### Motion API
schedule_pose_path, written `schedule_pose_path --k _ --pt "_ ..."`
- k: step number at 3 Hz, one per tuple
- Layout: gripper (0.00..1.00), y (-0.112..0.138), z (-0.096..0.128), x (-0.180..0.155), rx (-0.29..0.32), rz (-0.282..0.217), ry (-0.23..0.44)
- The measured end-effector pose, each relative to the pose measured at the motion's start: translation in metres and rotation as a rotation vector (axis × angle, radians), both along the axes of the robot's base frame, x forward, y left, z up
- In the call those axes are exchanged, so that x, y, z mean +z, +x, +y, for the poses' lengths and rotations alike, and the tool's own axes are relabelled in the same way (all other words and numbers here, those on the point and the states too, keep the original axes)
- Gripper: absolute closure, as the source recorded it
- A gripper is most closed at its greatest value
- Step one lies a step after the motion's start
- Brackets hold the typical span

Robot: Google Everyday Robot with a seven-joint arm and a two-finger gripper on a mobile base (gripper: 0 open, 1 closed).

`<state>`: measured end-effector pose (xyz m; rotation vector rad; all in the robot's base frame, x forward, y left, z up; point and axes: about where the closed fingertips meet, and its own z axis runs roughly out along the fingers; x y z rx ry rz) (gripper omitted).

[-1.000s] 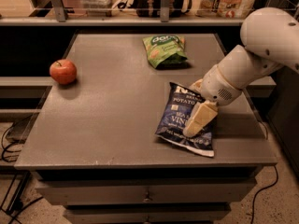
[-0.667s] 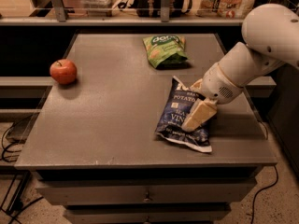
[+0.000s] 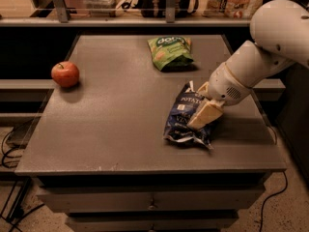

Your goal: Move blue chip bag near apple

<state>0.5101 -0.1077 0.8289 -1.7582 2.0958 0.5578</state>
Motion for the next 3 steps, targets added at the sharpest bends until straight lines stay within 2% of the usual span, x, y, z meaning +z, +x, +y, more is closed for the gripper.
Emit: schedule_pose_path --k 1,2,3 --pt "1.0 0.007 0.026 0.059 0.058 -0.102 0.036" --pt "1.0 0.012 0.074 0.168 0.17 -0.297 0.121" --pt "1.0 0.018 0.074 0.196 0.162 -0.357 0.142"
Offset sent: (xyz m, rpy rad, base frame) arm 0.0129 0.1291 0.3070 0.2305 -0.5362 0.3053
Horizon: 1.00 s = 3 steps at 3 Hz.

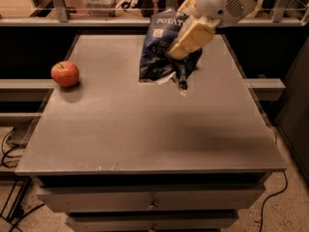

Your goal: Move blue chip bag near apple

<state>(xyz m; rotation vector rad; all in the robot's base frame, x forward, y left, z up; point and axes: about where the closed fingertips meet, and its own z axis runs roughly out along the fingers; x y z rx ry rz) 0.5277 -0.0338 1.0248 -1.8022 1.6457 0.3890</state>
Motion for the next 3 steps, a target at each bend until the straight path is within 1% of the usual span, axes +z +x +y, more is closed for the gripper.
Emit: schedule_pose_path --k 1,2,3 --pt "1.0 0.0 0.0 -0.001 0.0 0.002 -0.001" --pt "1.0 0.007 0.013 -0.009 -0.004 0.001 0.038" --pt "1.0 0.027 0.05 -0.013 0.041 -0.008 0.119"
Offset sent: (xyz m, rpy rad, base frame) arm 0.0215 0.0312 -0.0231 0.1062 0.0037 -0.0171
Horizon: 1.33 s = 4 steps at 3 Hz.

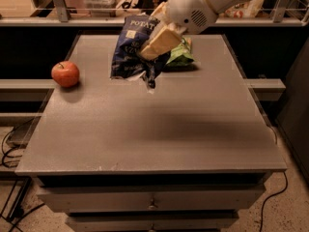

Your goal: Move blue chip bag near apple

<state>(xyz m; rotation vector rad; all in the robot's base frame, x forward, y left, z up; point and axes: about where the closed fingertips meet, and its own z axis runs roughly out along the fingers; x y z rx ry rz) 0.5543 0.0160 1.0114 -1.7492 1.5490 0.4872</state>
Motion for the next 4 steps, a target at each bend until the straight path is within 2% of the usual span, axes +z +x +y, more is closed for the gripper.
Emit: schedule_pose_path --k 1,2,4 --pt "1.0 0.024 0.04 -0.012 0.042 0.013 0.064" --pt "0.81 0.044 0.074 -0.037 0.07 0.041 0.072" --pt "0.35 0.067 0.122 -0.088 0.085 0.131 0.095"
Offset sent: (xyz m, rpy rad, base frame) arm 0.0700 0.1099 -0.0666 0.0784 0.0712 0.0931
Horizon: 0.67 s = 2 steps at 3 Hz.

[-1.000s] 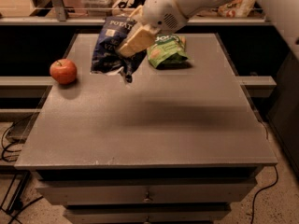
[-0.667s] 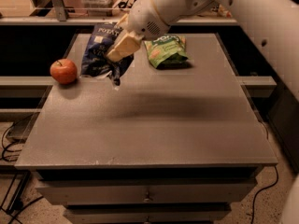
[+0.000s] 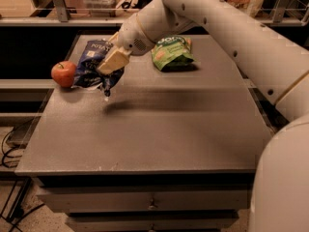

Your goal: Move blue chip bag near apple

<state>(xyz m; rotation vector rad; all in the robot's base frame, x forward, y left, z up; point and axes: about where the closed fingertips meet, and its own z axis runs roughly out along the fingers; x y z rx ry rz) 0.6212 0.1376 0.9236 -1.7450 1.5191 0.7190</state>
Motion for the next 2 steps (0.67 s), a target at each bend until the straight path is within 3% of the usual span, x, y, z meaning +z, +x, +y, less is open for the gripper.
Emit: schedule_pose_path --k 1,2 --pt "0.12 0.0101 0.0055 -0.0172 -0.016 0.024 -0.014" --pt "0.0 0.0091 0.0074 -0.0181 -0.011 0.026 -0.014"
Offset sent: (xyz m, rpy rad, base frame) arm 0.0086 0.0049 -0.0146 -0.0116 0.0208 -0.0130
